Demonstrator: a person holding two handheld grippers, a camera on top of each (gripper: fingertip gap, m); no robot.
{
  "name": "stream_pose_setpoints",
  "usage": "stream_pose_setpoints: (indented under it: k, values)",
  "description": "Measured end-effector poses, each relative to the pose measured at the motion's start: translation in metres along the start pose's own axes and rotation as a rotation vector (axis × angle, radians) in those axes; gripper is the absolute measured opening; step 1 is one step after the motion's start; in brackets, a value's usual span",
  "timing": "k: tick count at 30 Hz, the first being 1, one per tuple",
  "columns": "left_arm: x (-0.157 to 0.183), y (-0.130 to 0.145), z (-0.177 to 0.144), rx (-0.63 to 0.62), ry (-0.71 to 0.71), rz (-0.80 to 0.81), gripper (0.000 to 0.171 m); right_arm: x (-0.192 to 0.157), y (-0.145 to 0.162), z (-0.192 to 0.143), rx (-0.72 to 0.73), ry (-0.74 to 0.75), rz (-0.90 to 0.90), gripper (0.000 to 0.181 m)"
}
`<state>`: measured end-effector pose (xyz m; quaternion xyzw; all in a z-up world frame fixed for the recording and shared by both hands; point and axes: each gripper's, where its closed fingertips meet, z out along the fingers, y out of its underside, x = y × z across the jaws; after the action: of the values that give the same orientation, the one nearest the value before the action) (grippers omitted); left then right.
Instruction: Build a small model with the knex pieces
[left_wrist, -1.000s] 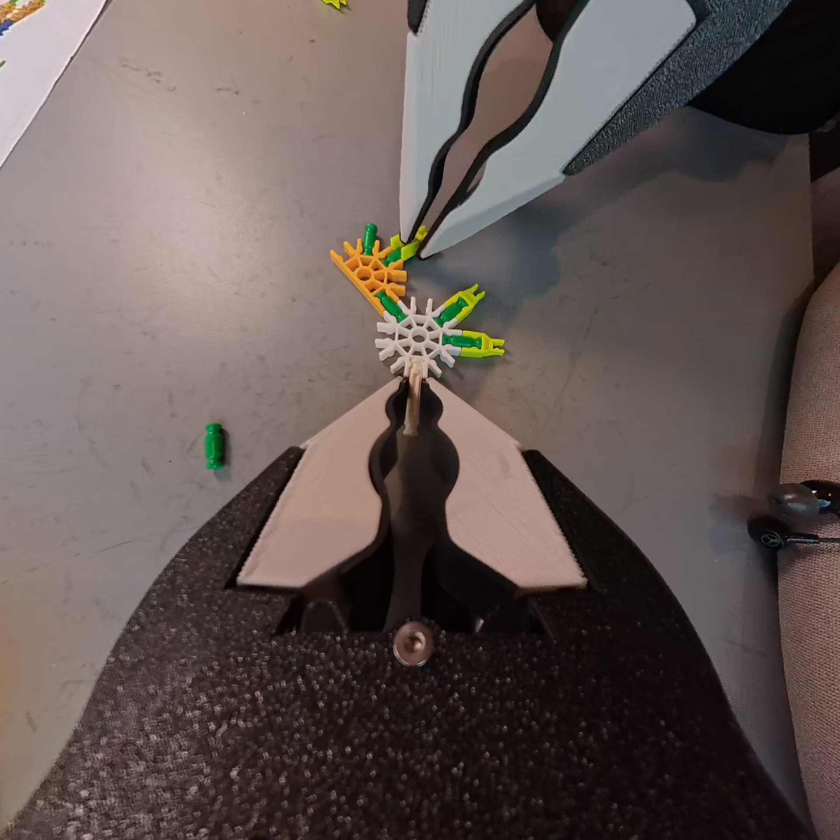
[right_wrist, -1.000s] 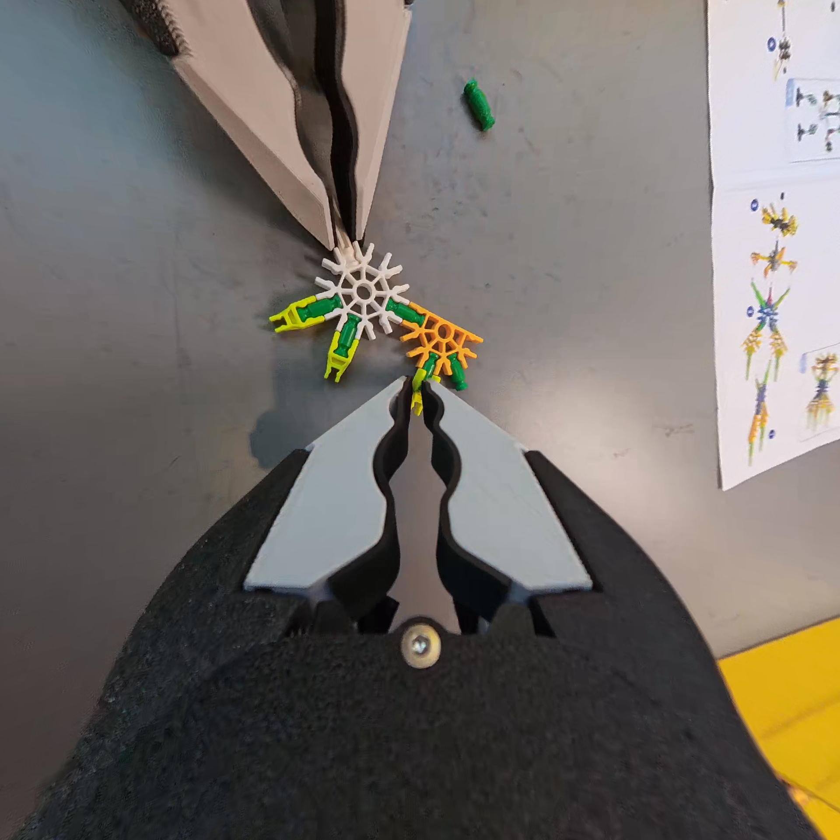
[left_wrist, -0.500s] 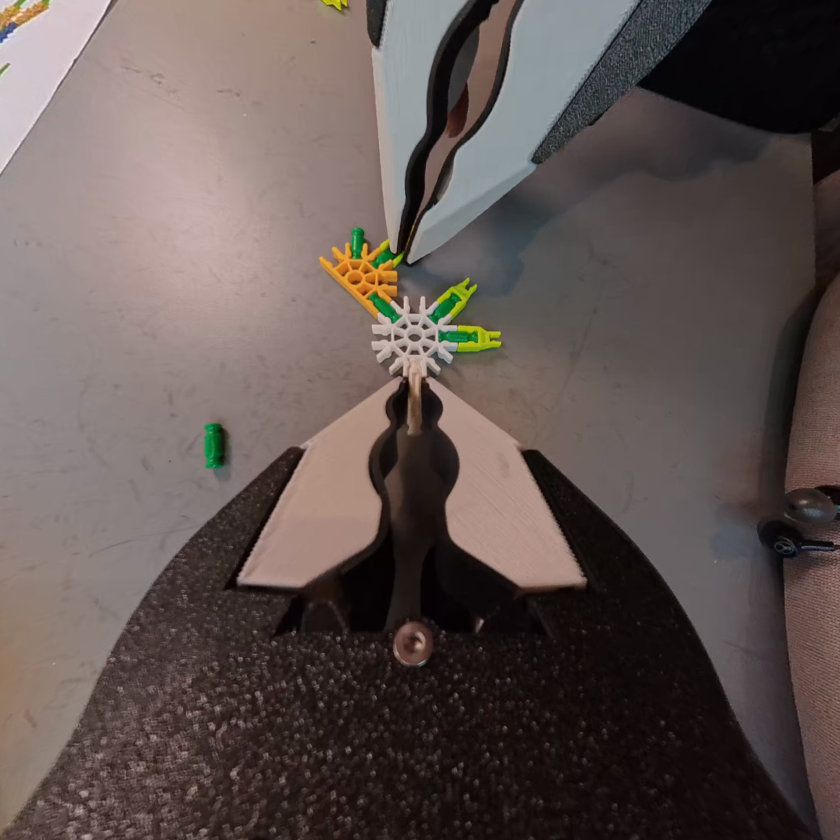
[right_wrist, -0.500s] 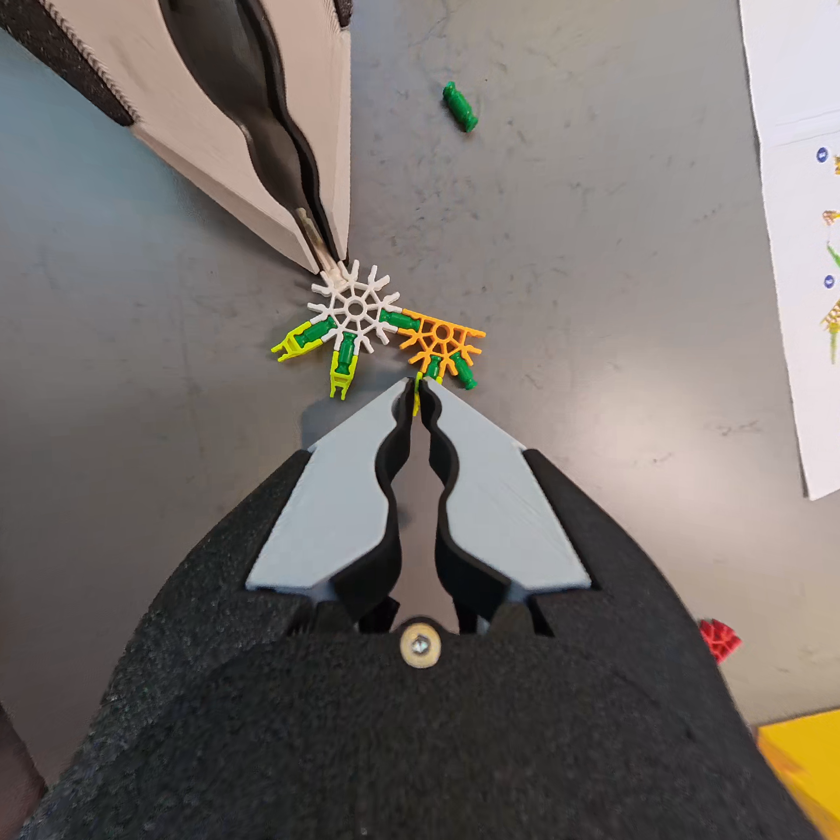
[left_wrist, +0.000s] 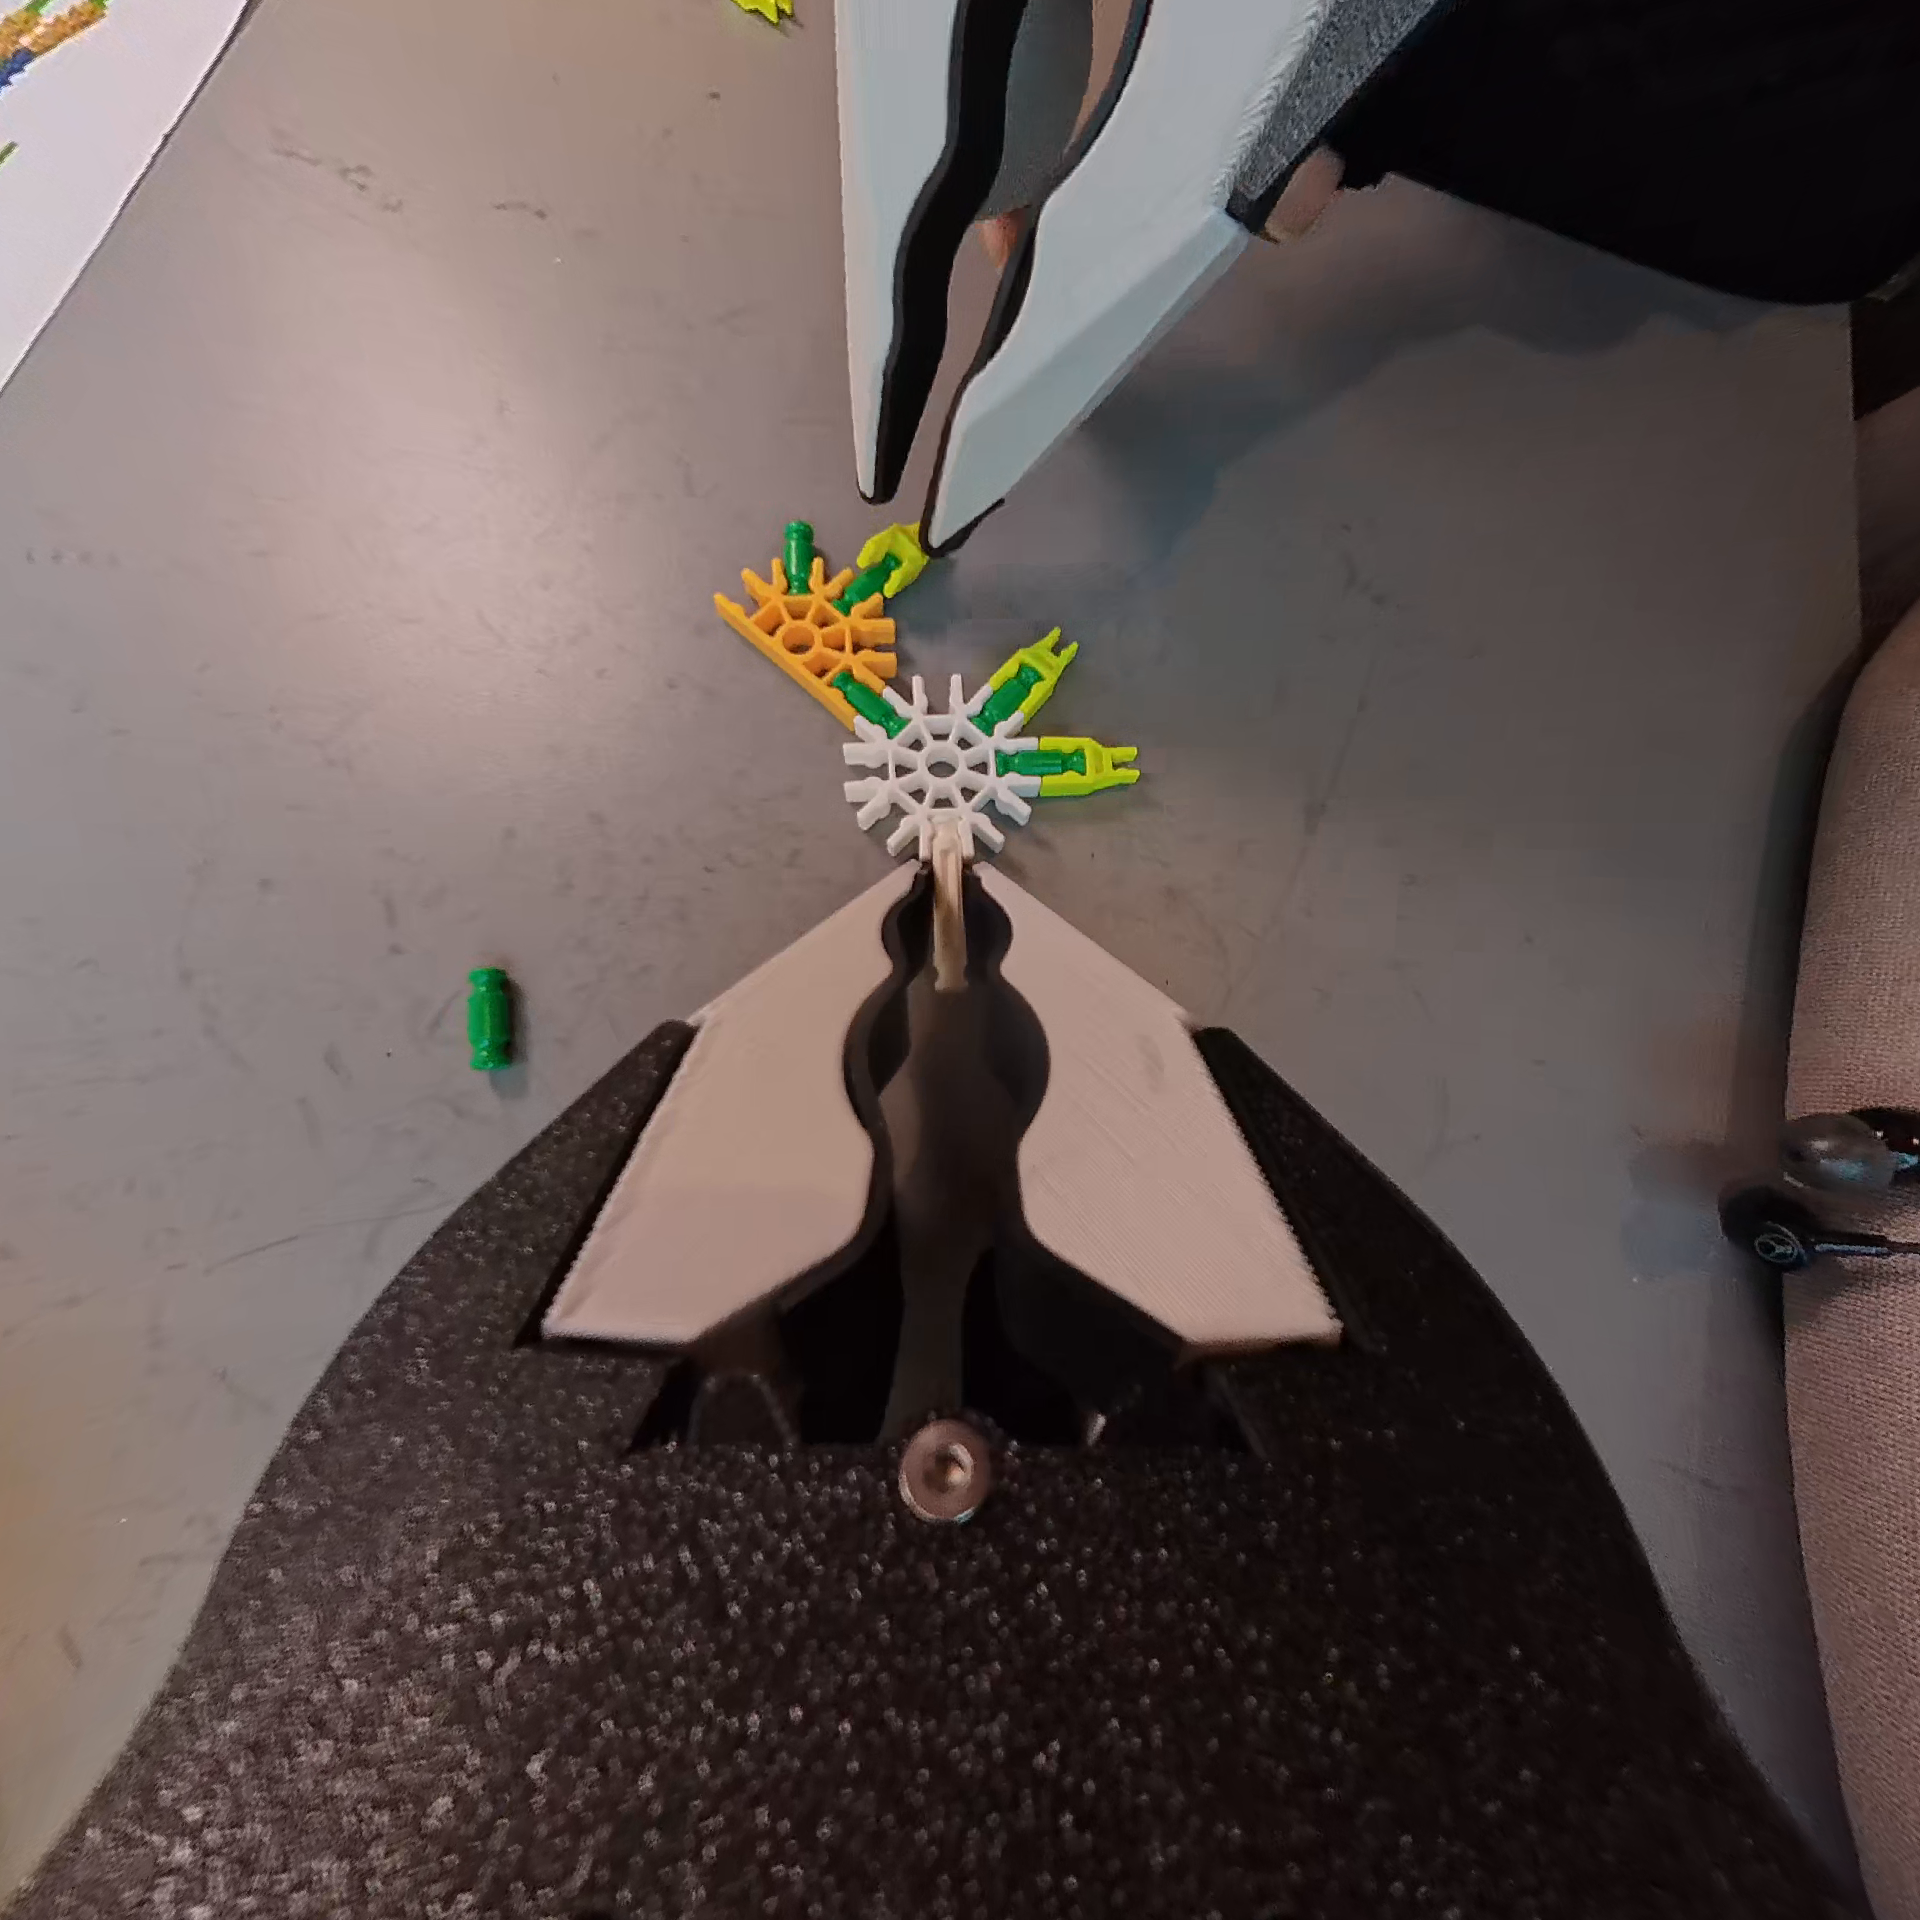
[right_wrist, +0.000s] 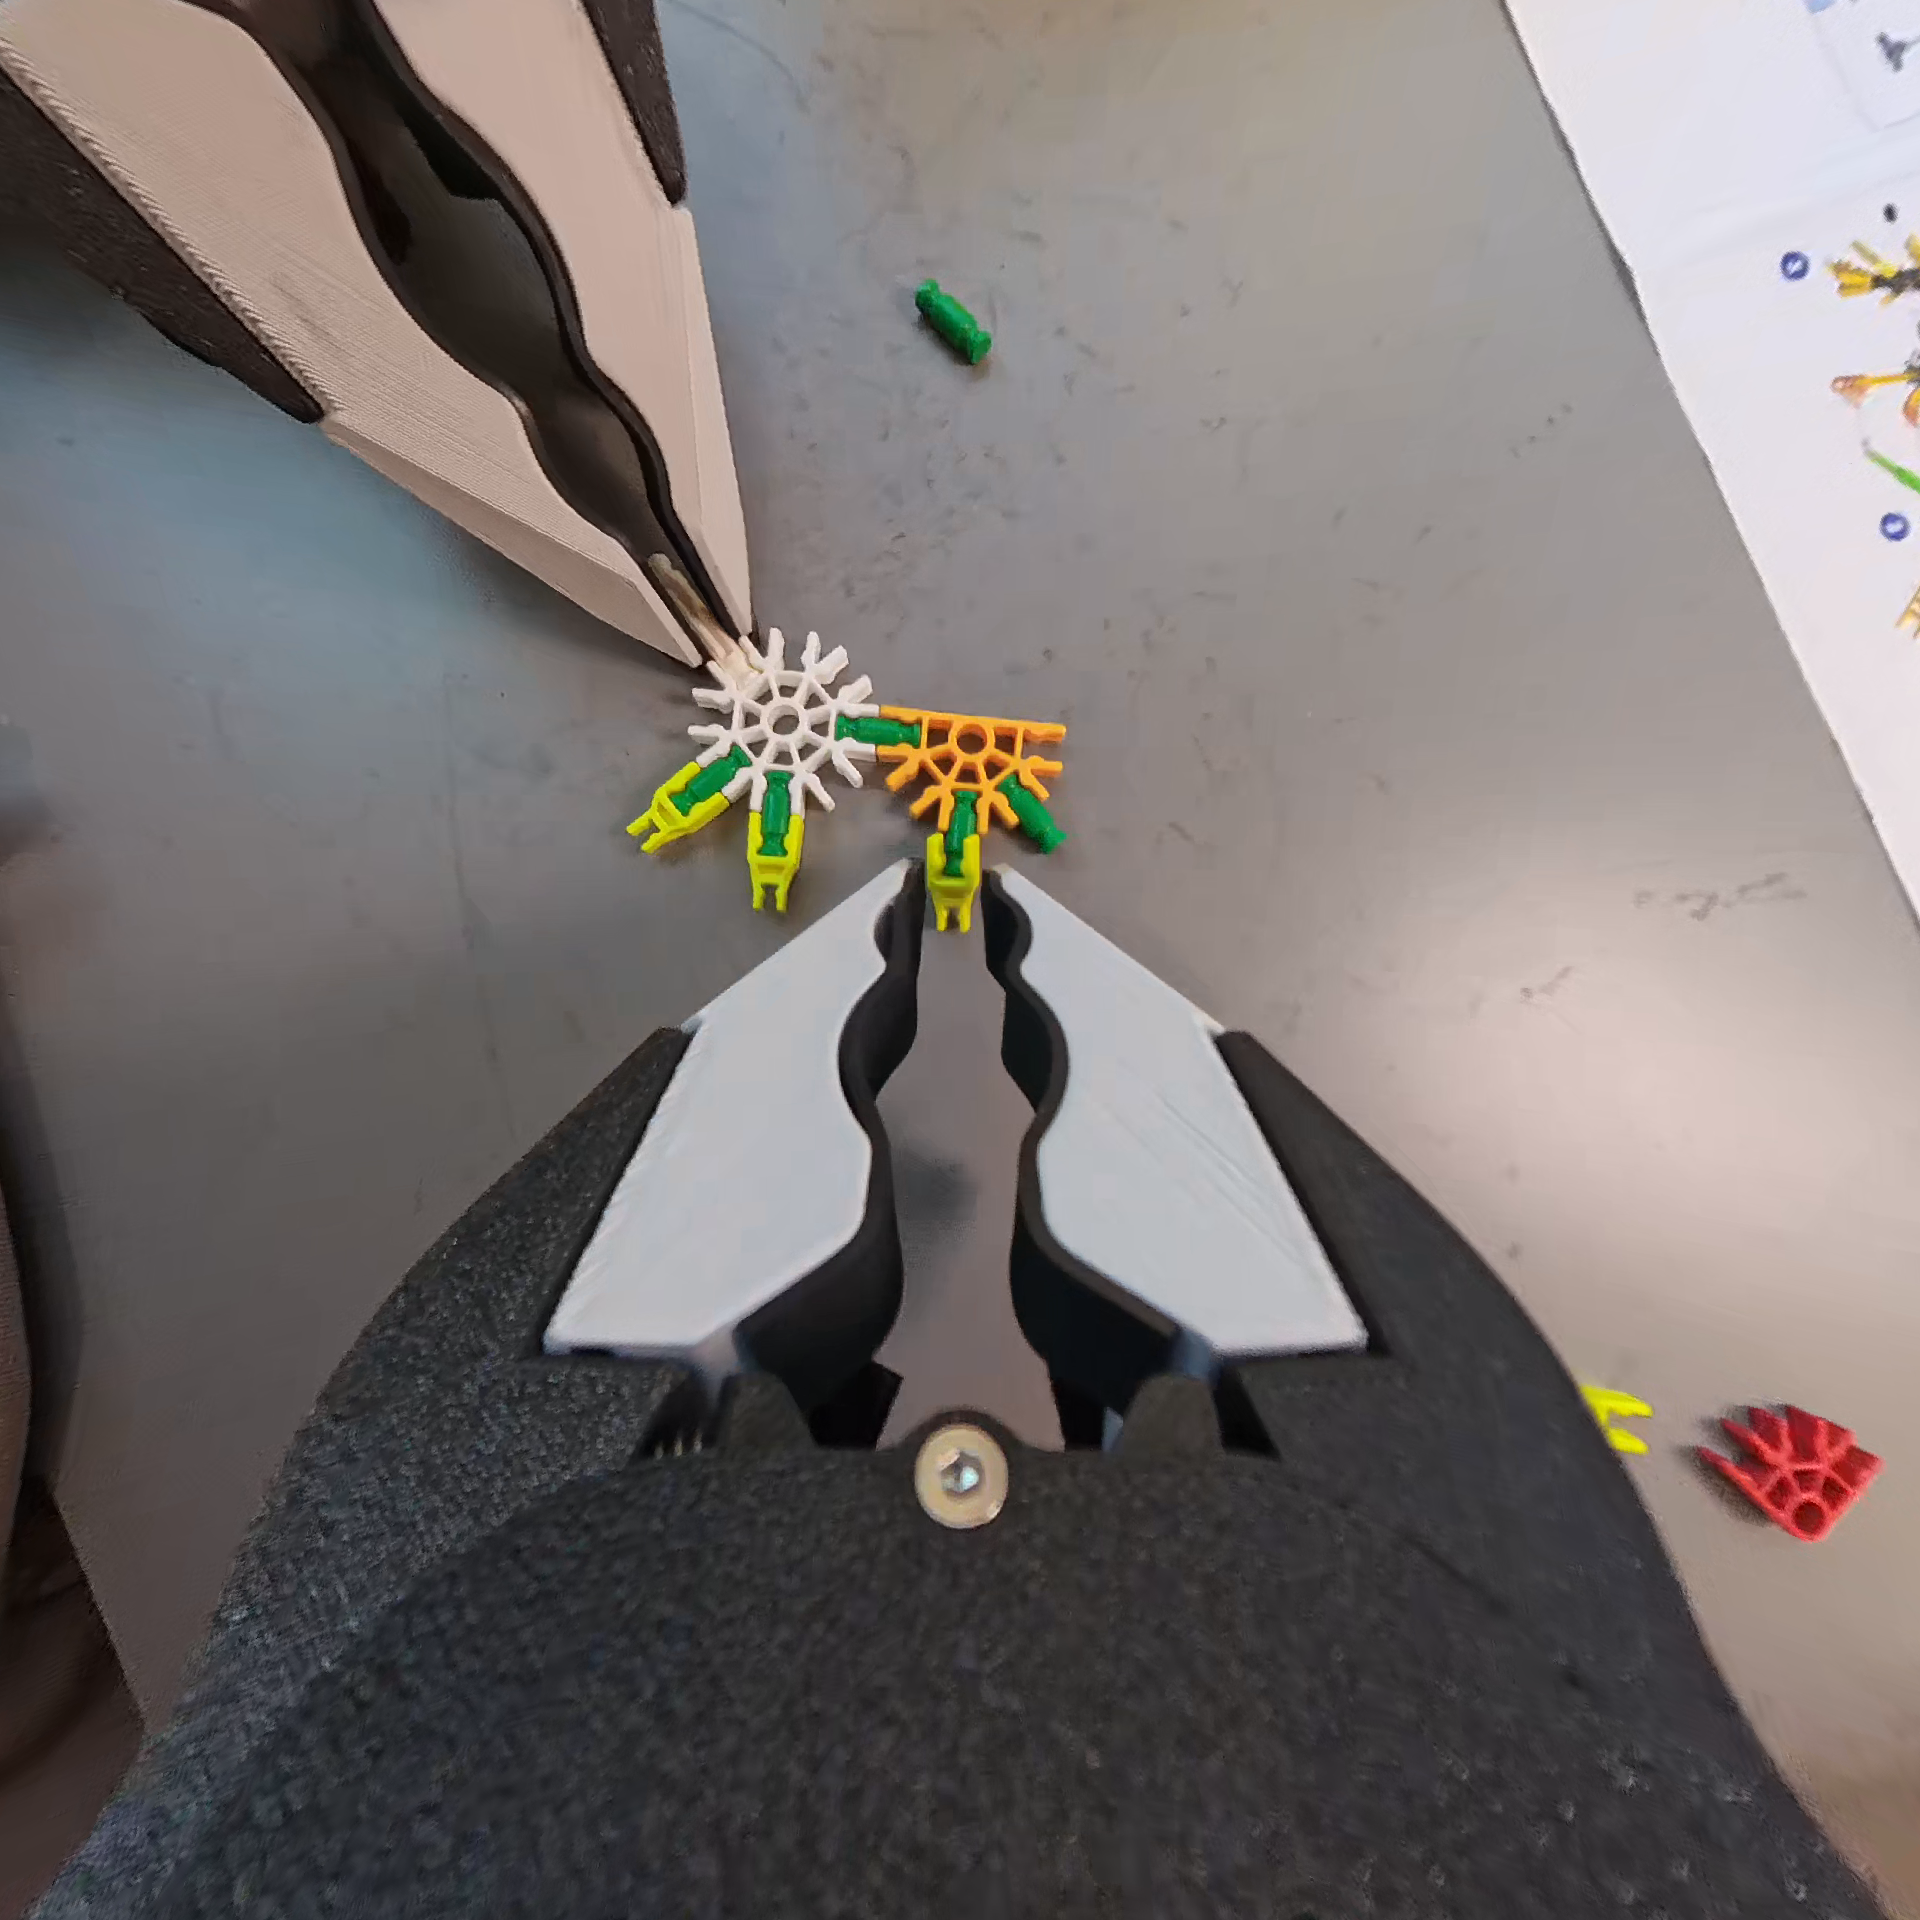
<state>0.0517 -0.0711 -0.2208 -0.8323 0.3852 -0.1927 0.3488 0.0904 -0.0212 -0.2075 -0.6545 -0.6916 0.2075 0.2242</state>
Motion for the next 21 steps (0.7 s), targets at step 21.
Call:
stream_pose_setpoints:
  k: [21]
  values:
    - [-0.011, -0.007, -0.011, 0.045, -0.047, 0.049, 0.005, 0.001, 0.007, 0.003, -0.072, -0.101, 0.085, 0.017]
